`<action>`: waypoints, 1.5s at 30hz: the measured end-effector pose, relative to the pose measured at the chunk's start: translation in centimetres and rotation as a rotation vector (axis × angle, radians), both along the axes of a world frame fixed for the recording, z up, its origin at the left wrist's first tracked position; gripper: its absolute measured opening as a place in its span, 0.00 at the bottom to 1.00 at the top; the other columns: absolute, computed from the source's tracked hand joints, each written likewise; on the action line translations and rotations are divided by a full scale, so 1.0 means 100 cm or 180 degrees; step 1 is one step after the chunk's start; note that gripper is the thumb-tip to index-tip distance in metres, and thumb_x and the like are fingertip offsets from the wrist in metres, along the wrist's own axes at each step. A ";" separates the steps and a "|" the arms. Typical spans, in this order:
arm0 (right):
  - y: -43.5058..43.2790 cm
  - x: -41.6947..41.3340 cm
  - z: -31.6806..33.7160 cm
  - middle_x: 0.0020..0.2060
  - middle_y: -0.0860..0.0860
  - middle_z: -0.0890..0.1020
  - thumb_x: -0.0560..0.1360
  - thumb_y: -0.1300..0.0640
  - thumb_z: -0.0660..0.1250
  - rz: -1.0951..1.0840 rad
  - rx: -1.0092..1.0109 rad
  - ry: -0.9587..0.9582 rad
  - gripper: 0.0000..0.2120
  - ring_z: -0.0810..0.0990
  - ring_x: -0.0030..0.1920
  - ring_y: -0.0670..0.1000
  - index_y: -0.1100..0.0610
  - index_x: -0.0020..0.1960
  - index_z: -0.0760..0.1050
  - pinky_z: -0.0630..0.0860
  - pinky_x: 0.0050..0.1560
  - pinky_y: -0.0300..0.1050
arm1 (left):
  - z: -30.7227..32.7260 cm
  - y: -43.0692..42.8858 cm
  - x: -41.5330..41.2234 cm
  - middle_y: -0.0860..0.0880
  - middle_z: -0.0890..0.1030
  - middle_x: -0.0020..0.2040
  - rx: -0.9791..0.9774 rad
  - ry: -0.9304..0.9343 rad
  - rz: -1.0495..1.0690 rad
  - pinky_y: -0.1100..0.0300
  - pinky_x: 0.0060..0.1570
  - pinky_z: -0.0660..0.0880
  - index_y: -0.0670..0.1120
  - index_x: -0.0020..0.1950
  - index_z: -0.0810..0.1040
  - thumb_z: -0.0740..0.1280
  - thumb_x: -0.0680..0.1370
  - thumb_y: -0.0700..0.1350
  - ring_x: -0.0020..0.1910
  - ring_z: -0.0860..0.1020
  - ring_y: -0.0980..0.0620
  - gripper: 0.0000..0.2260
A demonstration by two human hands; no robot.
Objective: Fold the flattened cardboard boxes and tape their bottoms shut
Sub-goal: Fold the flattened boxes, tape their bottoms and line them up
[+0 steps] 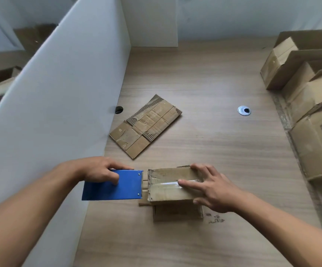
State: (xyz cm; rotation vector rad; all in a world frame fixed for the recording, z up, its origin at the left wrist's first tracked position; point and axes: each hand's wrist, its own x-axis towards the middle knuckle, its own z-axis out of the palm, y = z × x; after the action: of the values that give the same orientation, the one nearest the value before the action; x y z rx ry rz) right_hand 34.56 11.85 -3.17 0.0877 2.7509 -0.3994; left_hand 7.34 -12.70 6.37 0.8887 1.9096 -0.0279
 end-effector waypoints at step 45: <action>-0.043 0.043 -0.031 0.80 0.52 0.58 0.80 0.32 0.40 -0.1476 0.0876 0.0612 0.30 0.51 0.80 0.58 0.39 0.74 0.67 0.53 0.72 0.70 | -0.043 -0.006 0.047 0.60 0.79 0.57 0.0423 -0.0042 0.0463 0.58 0.52 0.70 0.79 0.51 0.73 0.59 0.65 0.55 0.54 0.75 0.57 0.21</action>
State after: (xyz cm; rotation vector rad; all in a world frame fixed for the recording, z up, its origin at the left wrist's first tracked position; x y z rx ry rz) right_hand 38.81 7.58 -6.26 0.8053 2.9436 -0.1448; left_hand 12.02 -13.25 2.03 0.8331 1.9766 0.1937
